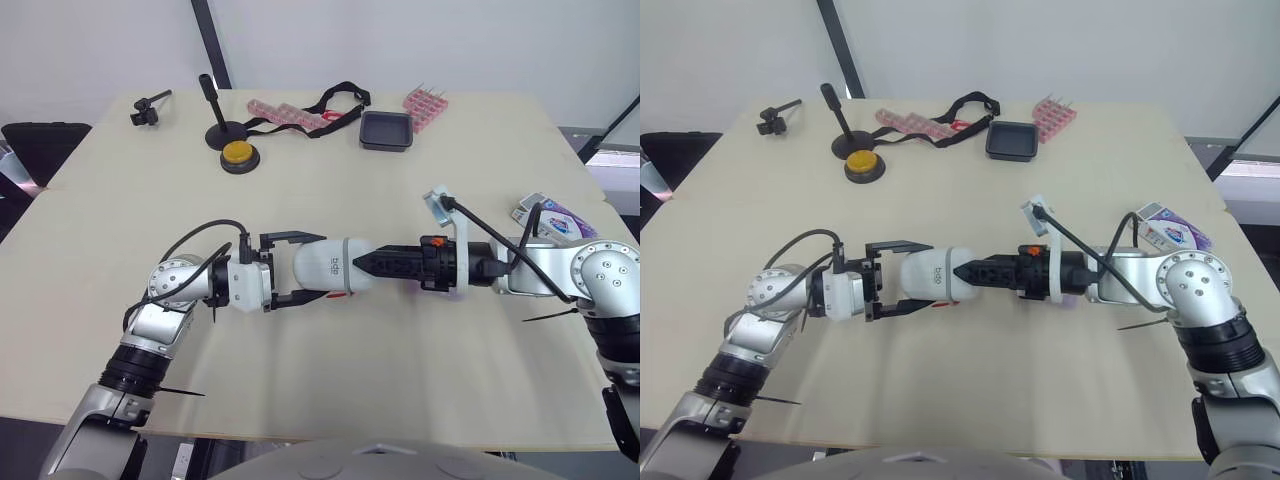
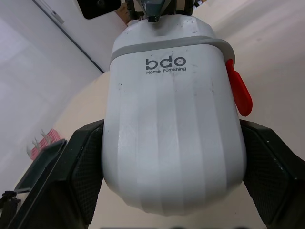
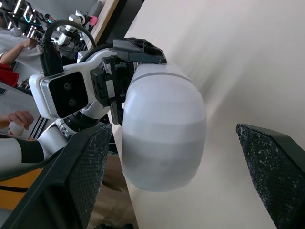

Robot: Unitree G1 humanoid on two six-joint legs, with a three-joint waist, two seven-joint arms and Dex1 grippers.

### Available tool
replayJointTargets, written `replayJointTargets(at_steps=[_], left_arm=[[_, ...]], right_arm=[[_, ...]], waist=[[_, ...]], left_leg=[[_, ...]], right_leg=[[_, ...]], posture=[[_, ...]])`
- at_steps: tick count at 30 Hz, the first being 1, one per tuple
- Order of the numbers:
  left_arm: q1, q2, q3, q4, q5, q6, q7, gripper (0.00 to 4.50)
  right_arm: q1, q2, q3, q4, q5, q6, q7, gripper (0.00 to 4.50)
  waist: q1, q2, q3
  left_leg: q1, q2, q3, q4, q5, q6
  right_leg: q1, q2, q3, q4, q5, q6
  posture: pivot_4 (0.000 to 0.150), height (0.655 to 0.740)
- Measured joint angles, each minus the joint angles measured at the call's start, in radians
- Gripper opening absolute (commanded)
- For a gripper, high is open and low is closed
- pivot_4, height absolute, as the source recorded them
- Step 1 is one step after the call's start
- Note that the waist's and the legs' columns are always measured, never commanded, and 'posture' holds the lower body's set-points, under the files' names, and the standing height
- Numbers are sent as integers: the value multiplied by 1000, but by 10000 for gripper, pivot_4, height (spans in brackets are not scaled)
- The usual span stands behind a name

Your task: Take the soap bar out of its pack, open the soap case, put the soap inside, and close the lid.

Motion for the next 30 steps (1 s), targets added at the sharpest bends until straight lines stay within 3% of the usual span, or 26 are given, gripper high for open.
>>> replayJointTargets(at_steps=[22, 30], left_arm=[[-1, 0, -18, 0, -1, 20, 16, 37125], [-9, -2, -26, 11, 8, 13, 29, 36858]], right_arm=[[-21, 3, 22, 11, -17, 17, 18, 45000], [-22, 27, 30, 44, -22, 17, 17, 20698]], waist=[[-3, -1, 0], [-2, -1, 0]], left_leg=[[-1, 0, 0, -1, 0, -1], [-1, 0, 0, -1, 0, -1]], right_leg=[[0, 0, 0, 0, 0, 1], [0, 0, 0, 0, 0, 1]], posture=[[1500, 7291], [1500, 7291]])
